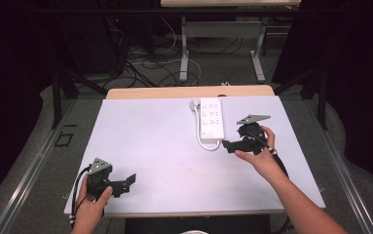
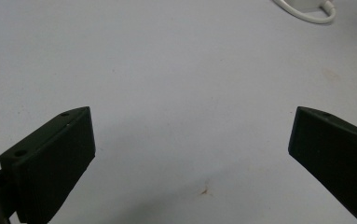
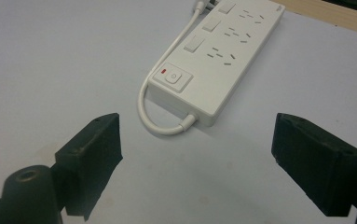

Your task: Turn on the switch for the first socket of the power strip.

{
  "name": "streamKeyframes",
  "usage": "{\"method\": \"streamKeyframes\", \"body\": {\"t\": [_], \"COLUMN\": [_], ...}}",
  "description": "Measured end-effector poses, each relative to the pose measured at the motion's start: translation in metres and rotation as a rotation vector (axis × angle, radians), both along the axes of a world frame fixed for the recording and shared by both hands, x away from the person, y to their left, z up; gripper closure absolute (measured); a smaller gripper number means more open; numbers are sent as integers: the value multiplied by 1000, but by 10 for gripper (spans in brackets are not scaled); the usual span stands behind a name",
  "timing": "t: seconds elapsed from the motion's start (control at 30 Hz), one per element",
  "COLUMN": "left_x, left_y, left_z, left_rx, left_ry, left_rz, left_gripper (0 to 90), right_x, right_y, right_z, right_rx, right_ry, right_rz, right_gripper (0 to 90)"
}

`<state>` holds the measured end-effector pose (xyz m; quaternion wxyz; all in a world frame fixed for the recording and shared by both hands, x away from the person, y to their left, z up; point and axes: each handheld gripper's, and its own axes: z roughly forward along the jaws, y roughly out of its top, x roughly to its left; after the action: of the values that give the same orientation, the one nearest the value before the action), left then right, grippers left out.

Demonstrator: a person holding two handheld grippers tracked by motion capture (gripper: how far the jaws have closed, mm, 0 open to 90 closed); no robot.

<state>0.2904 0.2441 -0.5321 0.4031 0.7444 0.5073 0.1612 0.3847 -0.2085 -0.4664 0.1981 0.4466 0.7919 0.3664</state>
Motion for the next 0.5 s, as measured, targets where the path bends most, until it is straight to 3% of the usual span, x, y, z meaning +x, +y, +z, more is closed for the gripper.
{"method": "streamKeyframes", "body": {"t": [0.5], "left_x": [0], "left_y": [1], "left_z": [0], "left_rx": [6], "left_ry": [5], "left_rz": [-2], "left_gripper": [2], "right_x": [19], "right_y": [-2], "right_z": [2], "right_rx": [26], "right_ry": [41], "right_rz": [-38], "right_gripper": [159]}}
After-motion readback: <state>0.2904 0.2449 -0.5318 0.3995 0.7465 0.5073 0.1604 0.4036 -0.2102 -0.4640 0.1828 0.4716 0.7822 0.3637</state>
